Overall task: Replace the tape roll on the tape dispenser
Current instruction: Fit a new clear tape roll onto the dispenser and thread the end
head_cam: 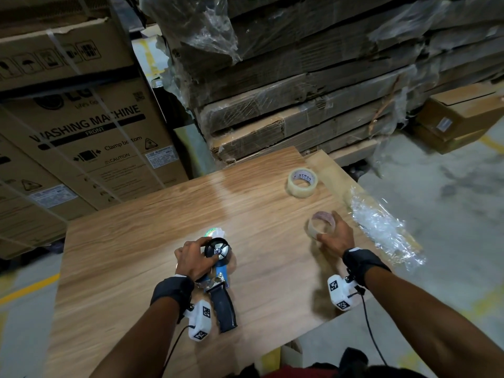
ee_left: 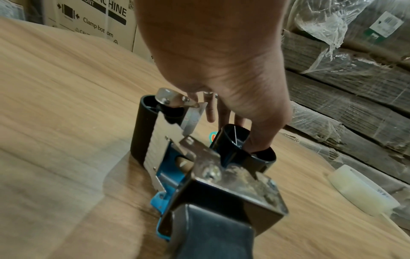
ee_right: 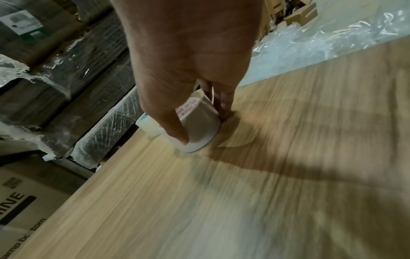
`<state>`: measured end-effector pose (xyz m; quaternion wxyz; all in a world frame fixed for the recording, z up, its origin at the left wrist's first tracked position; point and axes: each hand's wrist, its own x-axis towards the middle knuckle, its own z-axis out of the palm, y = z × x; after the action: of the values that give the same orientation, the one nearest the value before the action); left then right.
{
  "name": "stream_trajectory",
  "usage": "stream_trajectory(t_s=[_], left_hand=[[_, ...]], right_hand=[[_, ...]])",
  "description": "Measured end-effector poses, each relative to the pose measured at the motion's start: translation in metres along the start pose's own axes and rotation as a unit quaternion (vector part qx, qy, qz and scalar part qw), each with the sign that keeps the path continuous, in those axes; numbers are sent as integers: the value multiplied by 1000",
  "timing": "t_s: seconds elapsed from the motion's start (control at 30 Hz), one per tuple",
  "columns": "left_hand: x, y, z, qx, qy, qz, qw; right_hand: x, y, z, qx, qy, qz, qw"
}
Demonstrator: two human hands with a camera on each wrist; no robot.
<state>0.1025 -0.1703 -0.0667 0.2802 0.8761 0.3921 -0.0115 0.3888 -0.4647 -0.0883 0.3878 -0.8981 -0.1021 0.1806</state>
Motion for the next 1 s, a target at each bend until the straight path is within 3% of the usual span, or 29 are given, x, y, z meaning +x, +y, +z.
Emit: stream_trajectory(t_s=[0.2,0.3,0.37,0.43,0.57,0.73,0.87,1.0], left_hand=[[-6,5,-5,4,10,-5,1000],[-10,5,-11,-24,28,-6,999],[-14,2,-15,-49,41,0,998],[-18,-7,-17,-84,57,3,995],[-29,-21,-20,-149,95,-18,984],[-43,-43,-18,-182,117,-50,975],[-54,-60,-12,-220,113,-75,966],[-66,-72,-4,-239,94,-75,964]], right_hand=[[-5,-18,6,-52,16,-56,997],[-13,-37,16,-98,36,-139,985],[-24,-55,24,-109,15,-191,975],[-38,-74,38,-87,-50,-221,970],[-66,-96,79,-25,-269,-140,952],[-106,-105,125,-17,-471,-25,882],[-127,-103,148,-62,-530,10,846],[-143,-101,167,-47,-509,36,859]])
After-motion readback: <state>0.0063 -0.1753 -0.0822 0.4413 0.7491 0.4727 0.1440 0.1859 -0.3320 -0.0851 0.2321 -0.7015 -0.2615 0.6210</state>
